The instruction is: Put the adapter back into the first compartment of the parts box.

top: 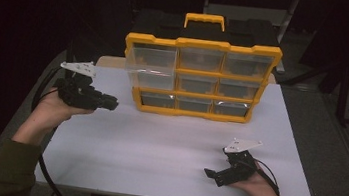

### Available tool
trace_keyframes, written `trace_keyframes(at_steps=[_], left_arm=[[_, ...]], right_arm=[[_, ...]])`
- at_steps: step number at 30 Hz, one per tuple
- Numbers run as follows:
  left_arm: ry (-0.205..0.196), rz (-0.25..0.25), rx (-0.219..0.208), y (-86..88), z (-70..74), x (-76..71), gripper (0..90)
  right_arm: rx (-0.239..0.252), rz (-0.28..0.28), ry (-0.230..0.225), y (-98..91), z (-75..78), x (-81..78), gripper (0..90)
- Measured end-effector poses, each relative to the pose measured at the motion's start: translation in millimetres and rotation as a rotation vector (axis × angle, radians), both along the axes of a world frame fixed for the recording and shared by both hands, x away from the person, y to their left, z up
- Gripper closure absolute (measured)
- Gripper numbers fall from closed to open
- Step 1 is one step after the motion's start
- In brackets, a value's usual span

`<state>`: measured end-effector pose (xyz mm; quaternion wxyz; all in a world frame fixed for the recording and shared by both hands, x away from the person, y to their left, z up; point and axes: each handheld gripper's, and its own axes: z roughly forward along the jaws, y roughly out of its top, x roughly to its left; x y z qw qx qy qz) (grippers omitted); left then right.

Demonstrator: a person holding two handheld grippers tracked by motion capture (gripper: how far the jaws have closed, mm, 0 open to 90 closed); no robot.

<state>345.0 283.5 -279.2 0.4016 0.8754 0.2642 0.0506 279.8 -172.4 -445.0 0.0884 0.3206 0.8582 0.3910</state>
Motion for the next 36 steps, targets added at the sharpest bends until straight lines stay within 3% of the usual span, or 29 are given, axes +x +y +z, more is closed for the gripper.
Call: trace_keyframes(at_steps=[20, 36], left_arm=[[-0.011, -0.027, -0.017, 3.7, 42.5, 8.1, 76.5], [-0.069, -0.037, -0.012, 4.0, 90.6, 13.2, 76.5]], right_arm=[[-0.001, 0.000, 0.001, -0.1, 0.2, 0.0, 0.0], [0.001, -0.001, 0.004, 0.3, 0.1, 0.0, 0.0]])
